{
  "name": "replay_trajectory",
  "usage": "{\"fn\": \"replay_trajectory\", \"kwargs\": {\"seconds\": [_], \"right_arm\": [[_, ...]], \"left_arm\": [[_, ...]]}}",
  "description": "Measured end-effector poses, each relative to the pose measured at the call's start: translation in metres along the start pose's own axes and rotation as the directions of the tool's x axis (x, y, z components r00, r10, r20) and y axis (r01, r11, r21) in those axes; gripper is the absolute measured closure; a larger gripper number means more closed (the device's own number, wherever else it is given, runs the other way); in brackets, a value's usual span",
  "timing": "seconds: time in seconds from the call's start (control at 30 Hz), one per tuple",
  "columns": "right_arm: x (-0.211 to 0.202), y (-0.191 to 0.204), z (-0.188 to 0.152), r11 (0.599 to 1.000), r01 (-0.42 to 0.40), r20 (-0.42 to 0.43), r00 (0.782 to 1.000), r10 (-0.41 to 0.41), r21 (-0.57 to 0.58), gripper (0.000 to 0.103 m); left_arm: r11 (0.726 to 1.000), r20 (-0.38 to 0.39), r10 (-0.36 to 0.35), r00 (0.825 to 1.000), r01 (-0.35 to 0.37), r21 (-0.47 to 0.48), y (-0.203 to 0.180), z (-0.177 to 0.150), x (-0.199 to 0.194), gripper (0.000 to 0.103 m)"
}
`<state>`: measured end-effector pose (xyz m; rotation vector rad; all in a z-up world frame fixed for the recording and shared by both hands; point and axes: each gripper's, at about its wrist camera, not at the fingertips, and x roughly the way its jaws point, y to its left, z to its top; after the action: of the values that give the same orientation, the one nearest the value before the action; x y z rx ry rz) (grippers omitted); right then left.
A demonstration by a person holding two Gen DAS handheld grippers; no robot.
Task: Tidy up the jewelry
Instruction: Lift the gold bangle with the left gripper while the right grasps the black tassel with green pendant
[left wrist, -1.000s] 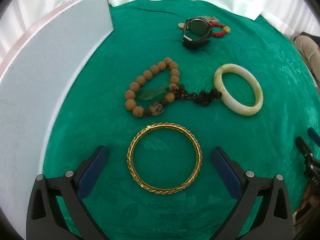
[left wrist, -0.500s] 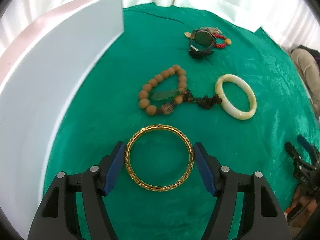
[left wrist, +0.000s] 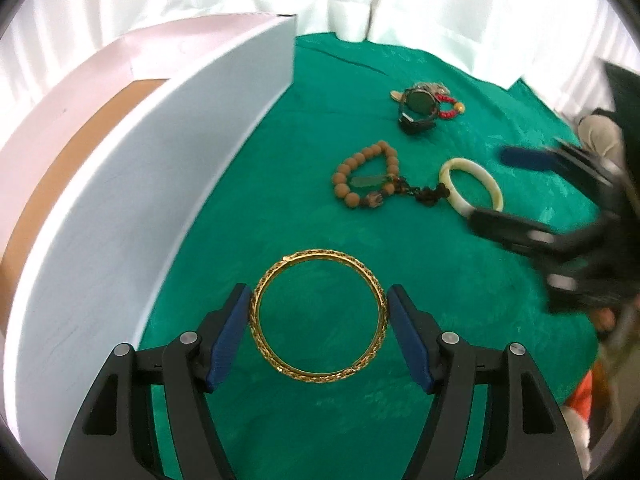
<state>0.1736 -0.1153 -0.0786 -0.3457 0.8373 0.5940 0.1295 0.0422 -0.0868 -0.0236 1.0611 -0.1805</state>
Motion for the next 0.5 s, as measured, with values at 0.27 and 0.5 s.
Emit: {"fn": "replay_trajectory", "kwargs": {"seconds": [0.27,0.5], "right_arm": [[0.071,-0.002,0.024,0.991,-0.061,-0.218,0.975,0.033,-0.122,0.068],[0.026,-0.025,0.036,0.999,-0.047,-0.187,0.981,0.047,0.004,0.092]], "left_arm": [[0.999,0.014,-0.009,1.0,0.009,-0.036,0.018,-0.011,-0.017,0.032],[0.999,0.051,-0.024,0.998,0.026,-0.032,0.016,-0.008,-0.043,0.032]]}}
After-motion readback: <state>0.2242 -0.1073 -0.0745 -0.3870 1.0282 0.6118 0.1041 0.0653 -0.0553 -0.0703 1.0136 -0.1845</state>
